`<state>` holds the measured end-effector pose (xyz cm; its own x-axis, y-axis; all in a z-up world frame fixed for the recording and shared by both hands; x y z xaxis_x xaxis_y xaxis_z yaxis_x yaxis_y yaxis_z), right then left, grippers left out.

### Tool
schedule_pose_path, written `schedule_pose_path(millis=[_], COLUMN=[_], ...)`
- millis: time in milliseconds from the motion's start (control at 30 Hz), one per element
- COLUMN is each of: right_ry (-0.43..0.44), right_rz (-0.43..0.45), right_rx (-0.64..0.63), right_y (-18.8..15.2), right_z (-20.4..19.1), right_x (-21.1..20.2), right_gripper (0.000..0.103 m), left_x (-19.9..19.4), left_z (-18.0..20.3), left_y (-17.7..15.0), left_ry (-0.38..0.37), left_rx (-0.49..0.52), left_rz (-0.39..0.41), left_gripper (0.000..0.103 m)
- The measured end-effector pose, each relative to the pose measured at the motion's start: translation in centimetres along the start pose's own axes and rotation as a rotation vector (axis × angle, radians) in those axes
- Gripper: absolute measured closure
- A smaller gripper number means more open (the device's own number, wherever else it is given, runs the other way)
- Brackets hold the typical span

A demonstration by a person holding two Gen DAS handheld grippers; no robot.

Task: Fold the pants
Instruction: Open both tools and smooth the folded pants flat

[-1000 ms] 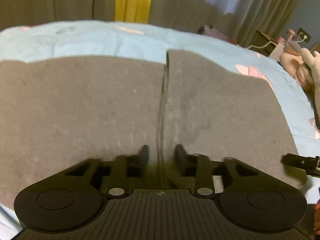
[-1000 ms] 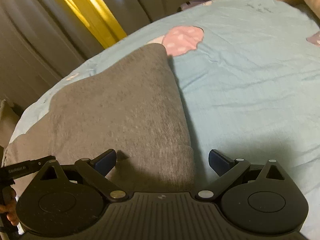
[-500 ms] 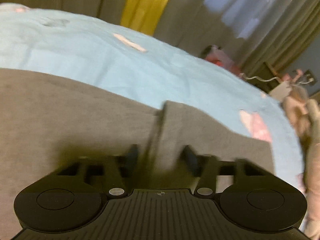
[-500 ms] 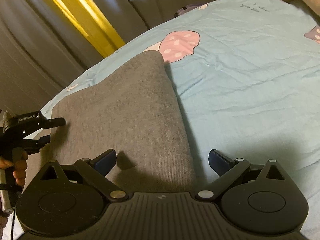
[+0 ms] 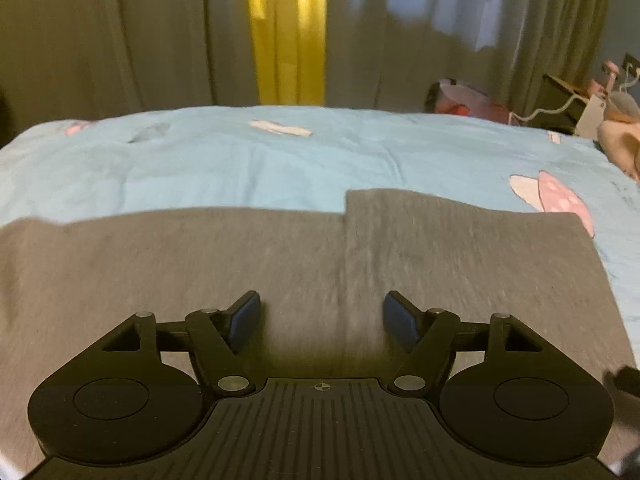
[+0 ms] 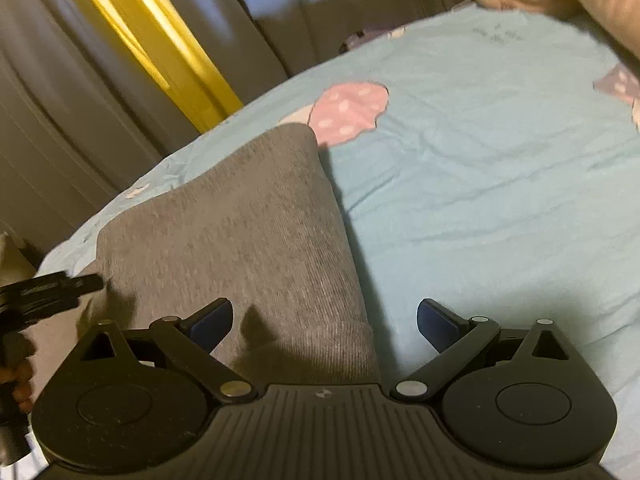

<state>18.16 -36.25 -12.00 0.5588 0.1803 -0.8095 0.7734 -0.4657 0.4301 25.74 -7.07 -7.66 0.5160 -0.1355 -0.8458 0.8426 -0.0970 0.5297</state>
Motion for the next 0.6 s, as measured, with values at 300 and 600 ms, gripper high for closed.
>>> schedule_pose_path(millis=[300, 600], right_ry=[-0.181, -0.232], right_rz=[0.027, 0.042], right_rx=[-0.280, -0.352], right_y=[-1.0, -1.7], right_z=[-4.3, -5.5], right_x=[0.6, 0.6], right_gripper=[0.004, 0.004], left_x=[-0.2, -3.4], left_z=[-1.1, -4.5], left_y=[-7.4, -7.9], left_ry=[0.027, 0.059], left_rx=[-0.026, -0.155], left_rz=[-0.136, -0.085], left_gripper=[0.016, 0.018])
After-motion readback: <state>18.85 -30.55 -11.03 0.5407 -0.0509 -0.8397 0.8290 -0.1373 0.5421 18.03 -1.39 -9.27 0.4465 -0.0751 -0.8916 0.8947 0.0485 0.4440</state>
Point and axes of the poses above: each gripper's, at about its wrist camera, not at the fingertips, and x roughly the way its jaws point, z to its right, y to its top, the point moved 7 cm from there along x, roughly the way its jaws point, and after that the axes turned 9 degrees about -z, right-handed, at the moved point
